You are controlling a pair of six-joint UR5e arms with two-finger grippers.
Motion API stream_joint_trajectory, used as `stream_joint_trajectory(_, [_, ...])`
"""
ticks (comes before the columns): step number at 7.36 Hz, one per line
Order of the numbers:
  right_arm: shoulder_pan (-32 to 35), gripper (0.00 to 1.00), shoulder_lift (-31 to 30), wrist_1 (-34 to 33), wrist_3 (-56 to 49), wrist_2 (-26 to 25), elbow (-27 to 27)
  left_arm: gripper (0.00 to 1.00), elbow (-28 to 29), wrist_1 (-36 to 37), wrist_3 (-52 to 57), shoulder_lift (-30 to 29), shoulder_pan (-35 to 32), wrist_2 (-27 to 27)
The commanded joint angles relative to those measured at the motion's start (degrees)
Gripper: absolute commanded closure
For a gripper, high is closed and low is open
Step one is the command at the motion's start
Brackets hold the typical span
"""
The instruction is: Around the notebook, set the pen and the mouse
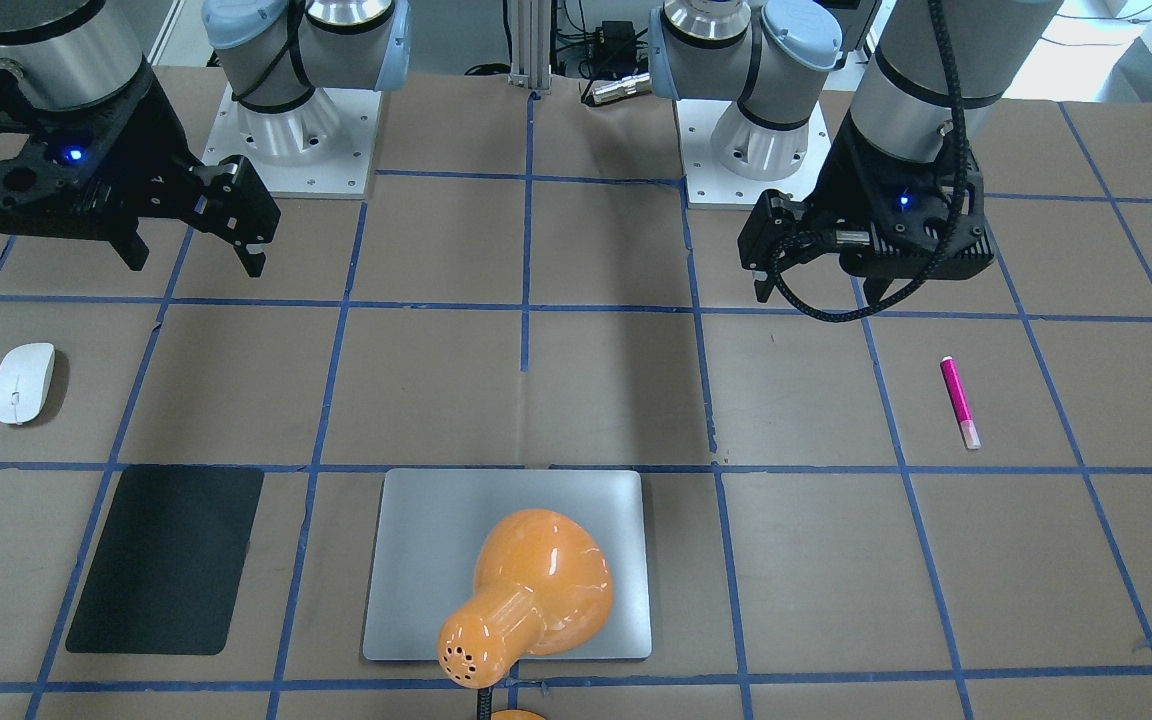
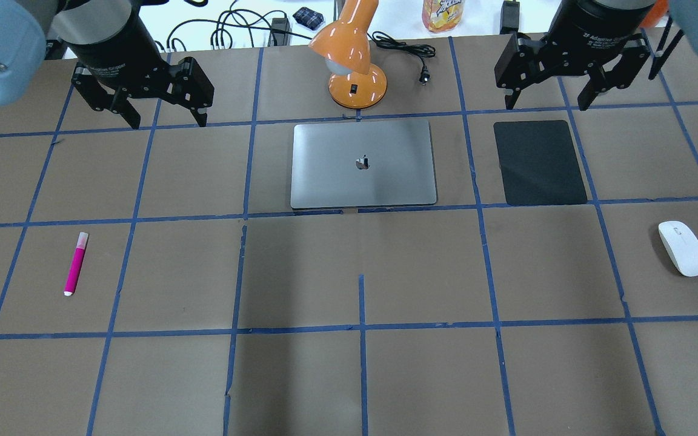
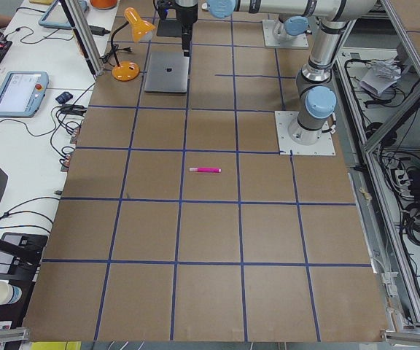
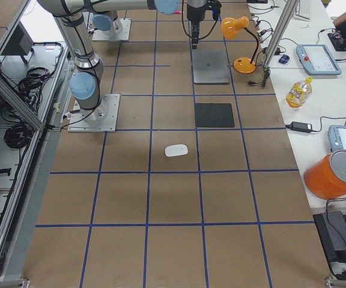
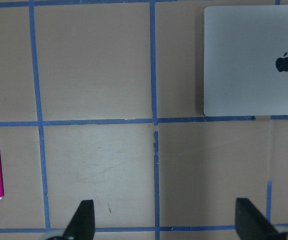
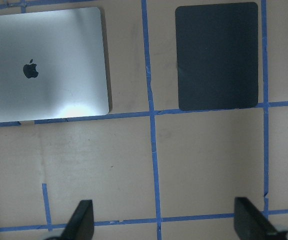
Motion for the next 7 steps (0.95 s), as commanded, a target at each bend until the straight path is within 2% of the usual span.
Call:
stream_joint_trajectory(1, [-0.1,0.00,0.1,-0.2,-0.2,0.5,-0.3,0.00,-0.4,0.0,0.0,-0.1,0.0,0.0])
stream_joint_trajectory(3, [-0.8,0.00,0.5,0.0,-0.4,-0.4,-1.0,0.00,-0.8,0.2,0.0,0.1,0.2,0.2])
stream_joint_trajectory(4, [-3.7,0.00,1.5,1.0,-0.5,-0.3,-2.6,0.00,-1.8,-0.5,0.3,-0.1,4.0,-0.3])
stream_joint_trajectory(5, [-8.7,0.00,4.4,3.1,-0.9,0.2,-5.4,0.00,-3.9,0.1,1.5,-1.0,10.7,-0.4])
stream_joint_trajectory(6, [-12.7,0.00,5.8,5.0,-7.1,-0.3,-6.5,0.00,-6.8,0.8,7.5,-1.3,15.8,-0.7])
stream_joint_trajectory(7, [-16.7,0.00,7.1,4.0,-11.3,-0.2,-4.5,0.00,-10.3,2.9,15.9,-1.9,20.8,-0.6])
